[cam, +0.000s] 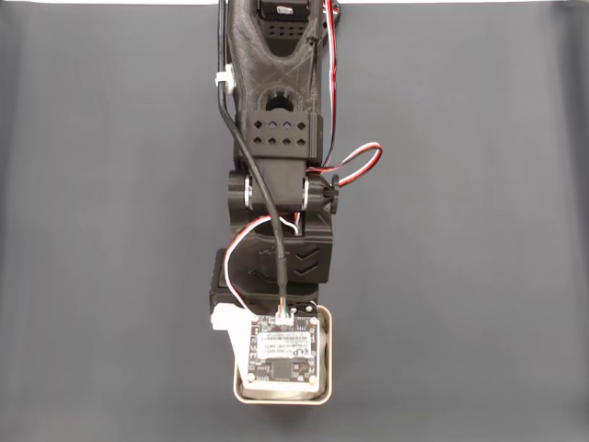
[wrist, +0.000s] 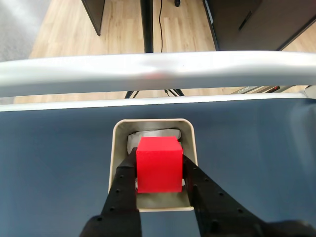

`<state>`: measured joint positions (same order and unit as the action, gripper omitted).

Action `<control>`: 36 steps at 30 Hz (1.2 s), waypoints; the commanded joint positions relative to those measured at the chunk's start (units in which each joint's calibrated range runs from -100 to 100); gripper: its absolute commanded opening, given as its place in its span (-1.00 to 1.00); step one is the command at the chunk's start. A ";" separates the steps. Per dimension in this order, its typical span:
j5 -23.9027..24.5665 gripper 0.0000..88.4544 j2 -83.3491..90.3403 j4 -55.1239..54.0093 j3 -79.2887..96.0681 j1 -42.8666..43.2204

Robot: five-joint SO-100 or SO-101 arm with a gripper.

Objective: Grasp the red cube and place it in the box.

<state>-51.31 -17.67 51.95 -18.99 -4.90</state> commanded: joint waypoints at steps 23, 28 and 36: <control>0.10 -0.11 2.85 0.67 -2.64 -0.64; 0.15 -0.11 3.11 0.76 -2.64 -0.79; 0.34 -0.11 3.72 0.76 -2.18 -0.86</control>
<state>-51.50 -17.67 52.59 -19.08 -5.49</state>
